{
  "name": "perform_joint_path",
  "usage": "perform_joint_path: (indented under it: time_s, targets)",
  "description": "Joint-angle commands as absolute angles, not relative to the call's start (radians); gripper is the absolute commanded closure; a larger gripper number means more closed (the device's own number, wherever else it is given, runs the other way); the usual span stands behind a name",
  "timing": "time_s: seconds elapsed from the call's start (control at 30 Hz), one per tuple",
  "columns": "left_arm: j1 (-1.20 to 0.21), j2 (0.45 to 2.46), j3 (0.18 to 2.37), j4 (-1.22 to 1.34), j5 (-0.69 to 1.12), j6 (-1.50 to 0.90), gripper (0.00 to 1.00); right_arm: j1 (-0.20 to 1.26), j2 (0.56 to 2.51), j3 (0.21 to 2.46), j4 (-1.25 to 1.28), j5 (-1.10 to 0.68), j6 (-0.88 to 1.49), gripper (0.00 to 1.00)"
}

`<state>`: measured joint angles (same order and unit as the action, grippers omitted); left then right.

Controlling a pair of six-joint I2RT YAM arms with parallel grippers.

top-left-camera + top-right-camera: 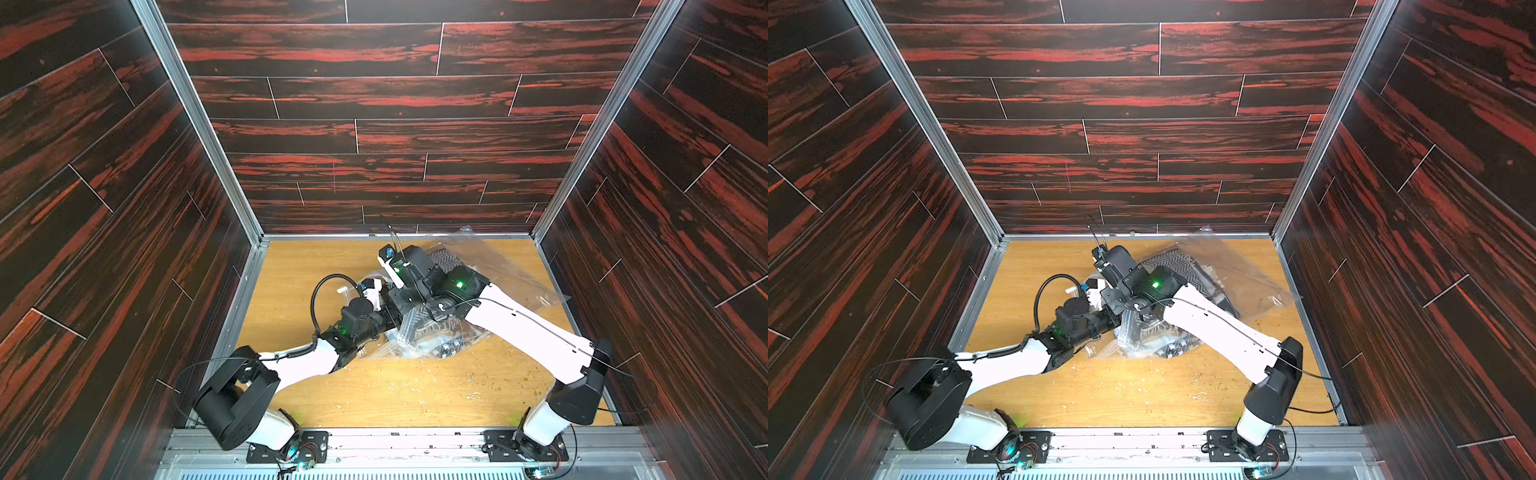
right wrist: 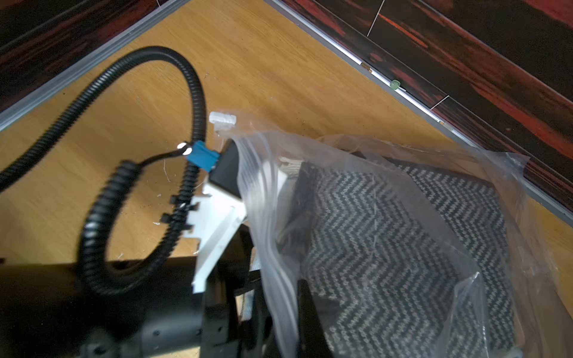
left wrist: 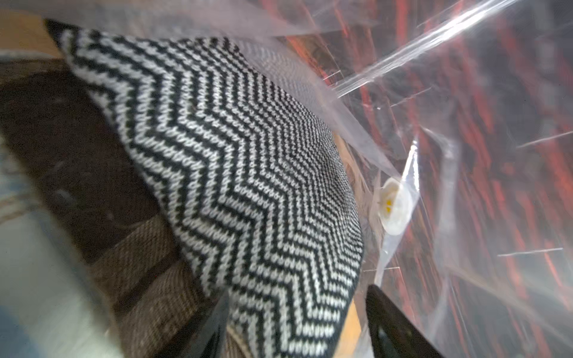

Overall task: Take the scarf out of the vacuum bag
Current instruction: Take out the scarf from the vacuum bag.

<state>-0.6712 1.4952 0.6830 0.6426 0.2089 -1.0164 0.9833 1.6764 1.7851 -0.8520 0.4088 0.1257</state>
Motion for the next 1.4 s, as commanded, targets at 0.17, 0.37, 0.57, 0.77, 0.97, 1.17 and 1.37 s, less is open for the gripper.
perform_joint_path:
  time_s: [0.17, 0.37, 0.57, 0.77, 0.97, 1.17, 1.37]
  targets:
    - [-0.599, 1.58, 0.725, 0.648, 0.29, -1.037, 0.32, 0.989, 1.636, 1.788, -0.842, 0.41, 0.149, 1.0]
    - [-0.577, 1.61, 0.732, 0.667, 0.307, -1.038, 0.32, 0.995, 1.641, 1.778, -0.851, 0.414, 0.158, 1.0]
    - [-0.569, 1.678, 0.801, 0.684, 0.345, -1.042, 0.32, 0.999, 1.648, 1.764, -0.845, 0.418, 0.16, 1.0]
    - [-0.567, 1.747, 0.846, 0.728, 0.375, -1.065, 0.33, 0.999, 1.656, 1.761, -0.851, 0.426, 0.161, 1.0]
    - [-0.567, 1.802, 0.858, 0.741, 0.401, -1.082, 0.46, 0.999, 1.664, 1.776, -0.866, 0.447, 0.168, 1.0]
    - [-0.568, 1.759, 0.864, 0.741, 0.41, -1.066, 0.77, 0.997, 1.691, 1.801, -0.889, 0.486, 0.184, 1.0]
    - [-0.568, 1.571, 0.85, 0.659, 0.374, -0.993, 0.9, 0.987, 1.727, 1.846, -0.922, 0.53, 0.191, 1.0]
